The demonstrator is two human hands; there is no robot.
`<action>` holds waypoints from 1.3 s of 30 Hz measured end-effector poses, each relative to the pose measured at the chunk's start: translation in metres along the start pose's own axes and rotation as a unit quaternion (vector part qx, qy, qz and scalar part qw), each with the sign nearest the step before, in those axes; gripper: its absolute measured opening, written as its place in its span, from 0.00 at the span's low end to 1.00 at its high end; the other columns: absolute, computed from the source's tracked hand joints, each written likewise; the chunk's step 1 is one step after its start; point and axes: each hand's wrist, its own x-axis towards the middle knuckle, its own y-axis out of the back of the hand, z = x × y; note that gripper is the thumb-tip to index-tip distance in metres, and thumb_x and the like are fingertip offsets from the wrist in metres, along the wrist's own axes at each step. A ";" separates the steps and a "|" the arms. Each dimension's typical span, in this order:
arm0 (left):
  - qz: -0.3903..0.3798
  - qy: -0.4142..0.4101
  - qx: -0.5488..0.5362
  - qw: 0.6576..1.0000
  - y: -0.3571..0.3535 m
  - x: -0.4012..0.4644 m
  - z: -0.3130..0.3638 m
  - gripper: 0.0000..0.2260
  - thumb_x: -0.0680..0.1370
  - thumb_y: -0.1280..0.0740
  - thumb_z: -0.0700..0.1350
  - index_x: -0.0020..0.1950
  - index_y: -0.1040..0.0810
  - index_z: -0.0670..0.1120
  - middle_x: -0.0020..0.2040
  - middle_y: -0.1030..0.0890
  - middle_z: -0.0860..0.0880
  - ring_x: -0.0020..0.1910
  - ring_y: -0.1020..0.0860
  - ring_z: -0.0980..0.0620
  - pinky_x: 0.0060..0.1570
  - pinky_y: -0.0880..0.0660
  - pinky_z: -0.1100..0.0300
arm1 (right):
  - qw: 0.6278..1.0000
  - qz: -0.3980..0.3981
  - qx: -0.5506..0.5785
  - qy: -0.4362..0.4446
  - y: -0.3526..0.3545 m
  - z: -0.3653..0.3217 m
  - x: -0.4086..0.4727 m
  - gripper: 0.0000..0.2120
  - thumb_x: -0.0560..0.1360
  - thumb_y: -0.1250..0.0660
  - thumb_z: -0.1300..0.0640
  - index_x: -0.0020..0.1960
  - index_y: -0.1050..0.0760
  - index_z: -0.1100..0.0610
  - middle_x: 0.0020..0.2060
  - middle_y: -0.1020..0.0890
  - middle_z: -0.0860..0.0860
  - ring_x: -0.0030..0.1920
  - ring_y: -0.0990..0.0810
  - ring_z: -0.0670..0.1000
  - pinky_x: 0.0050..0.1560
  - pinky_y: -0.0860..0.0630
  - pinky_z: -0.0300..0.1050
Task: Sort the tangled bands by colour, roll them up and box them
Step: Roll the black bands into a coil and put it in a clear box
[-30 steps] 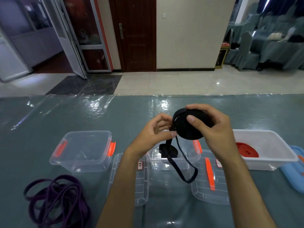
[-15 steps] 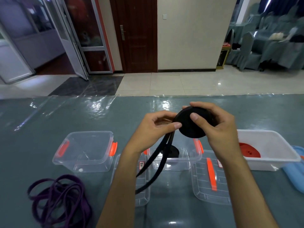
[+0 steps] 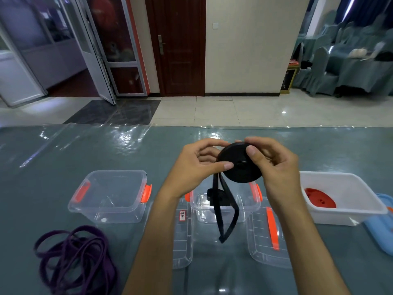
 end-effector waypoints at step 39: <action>0.100 -0.076 -0.074 0.989 -0.004 0.005 -0.009 0.09 0.73 0.19 0.42 0.51 0.11 0.51 0.49 0.11 0.47 0.50 0.12 0.48 0.52 0.17 0.61 | 0.986 -0.141 0.012 -0.092 0.017 0.000 0.008 0.23 0.73 0.23 0.60 0.65 0.24 0.51 0.49 0.11 0.59 0.49 0.11 0.62 0.45 0.14 0.50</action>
